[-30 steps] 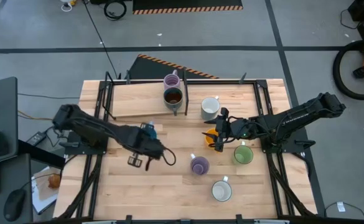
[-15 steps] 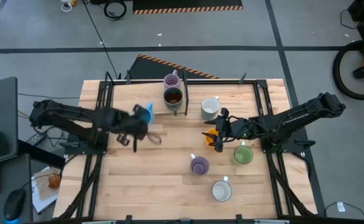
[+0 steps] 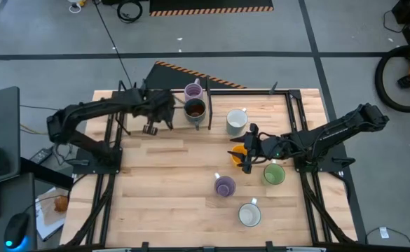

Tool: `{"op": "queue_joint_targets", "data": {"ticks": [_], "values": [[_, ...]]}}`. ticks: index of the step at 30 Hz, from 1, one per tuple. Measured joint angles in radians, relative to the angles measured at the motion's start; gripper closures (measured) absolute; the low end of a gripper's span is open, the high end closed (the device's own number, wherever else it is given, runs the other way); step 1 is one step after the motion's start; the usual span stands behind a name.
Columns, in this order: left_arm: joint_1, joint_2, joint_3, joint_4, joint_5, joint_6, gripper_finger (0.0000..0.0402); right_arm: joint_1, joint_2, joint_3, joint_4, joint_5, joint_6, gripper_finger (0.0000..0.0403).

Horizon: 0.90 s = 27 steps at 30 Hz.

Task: Place coffee mugs
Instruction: Put the light blue mug on the shelf

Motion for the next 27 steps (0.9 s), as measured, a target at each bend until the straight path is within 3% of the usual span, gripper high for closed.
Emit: {"op": "queue_joint_targets", "data": {"ticks": [16, 27], "values": [[0.218, 0.265, 0.18, 0.096, 0.025, 0.191, 0.0376, 0.006, 0.0, 0.0, -0.001, 0.016, -0.003, 0.0174], [0.275, 0.319, 0.237, 0.104, 0.163, 0.207, 0.0376, 0.006, 0.0, 0.0, -0.001, 0.017, -0.001, 0.0174]]}}
